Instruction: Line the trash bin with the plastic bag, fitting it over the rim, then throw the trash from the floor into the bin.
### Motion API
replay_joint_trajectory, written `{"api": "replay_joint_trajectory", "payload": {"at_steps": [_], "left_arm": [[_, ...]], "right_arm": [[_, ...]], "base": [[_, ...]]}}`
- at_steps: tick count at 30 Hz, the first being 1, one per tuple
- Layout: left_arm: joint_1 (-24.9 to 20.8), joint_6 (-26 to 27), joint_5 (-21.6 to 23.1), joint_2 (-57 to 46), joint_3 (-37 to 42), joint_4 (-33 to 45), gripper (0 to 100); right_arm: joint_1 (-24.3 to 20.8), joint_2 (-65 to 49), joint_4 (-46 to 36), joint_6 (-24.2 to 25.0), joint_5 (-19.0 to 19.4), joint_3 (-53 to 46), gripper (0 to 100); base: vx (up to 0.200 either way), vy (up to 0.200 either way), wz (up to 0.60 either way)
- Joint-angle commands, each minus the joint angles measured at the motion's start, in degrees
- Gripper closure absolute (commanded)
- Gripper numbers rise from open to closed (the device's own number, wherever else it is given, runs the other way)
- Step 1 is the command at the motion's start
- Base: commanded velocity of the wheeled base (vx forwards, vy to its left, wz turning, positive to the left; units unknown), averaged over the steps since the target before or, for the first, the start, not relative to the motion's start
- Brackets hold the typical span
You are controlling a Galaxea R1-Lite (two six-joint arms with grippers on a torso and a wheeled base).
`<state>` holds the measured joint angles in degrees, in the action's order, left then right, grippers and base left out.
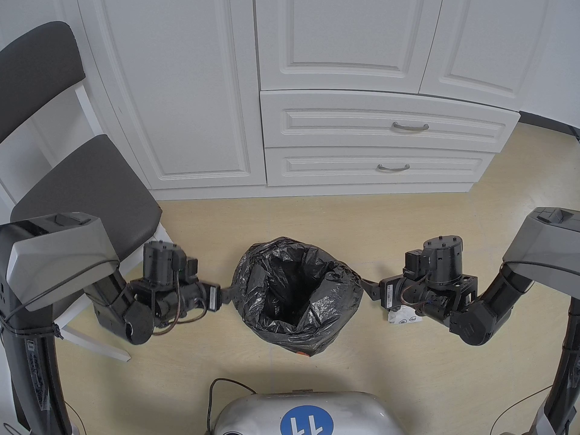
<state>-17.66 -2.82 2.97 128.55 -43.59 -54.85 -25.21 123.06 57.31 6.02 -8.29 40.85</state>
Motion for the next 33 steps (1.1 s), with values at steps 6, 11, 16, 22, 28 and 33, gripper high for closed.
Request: {"api": "replay_joint_trajectory", "payload": {"at_steps": [6, 11, 16, 22, 28, 33], "left_arm": [[-0.70, -2.98, -3.15, 10.76, -20.74, 6.24, 0], [1.05, -2.98, -3.15, 13.22, -24.26, 6.59, 0], [2.46, -2.98, -2.97, 14.98, -25.84, 6.59, 0], [2.72, -2.90, -1.66, 17.26, -26.02, 5.89, 0], [3.16, -4.57, -1.57, 16.21, -25.31, 4.13, 0], [3.07, -4.57, -1.48, 13.83, -23.47, 3.17, 0]], "right_arm": [[0.25, 5.26, 1.05, 2.33, -0.24, 3.01, 0], [0.34, 5.26, 1.14, 2.42, -0.24, 3.01, 0], [0.42, 5.26, 1.05, 2.33, -0.24, 3.27, 0], [0.60, 5.70, 0.96, 3.12, -0.32, 3.62, 0], [1.57, 5.08, 0.96, 3.12, -0.41, 3.97, 0], [2.18, 4.47, 0.79, 3.12, -0.41, 4.06, 0]], "base": [[0.000, 0.000, 0.00], [0.000, 0.000, 0.00], [0.000, 0.000, 0.00], [0.000, 0.000, 0.00], [0.000, 0.000, 0.00], [0.000, 0.000, 0.00]]}}
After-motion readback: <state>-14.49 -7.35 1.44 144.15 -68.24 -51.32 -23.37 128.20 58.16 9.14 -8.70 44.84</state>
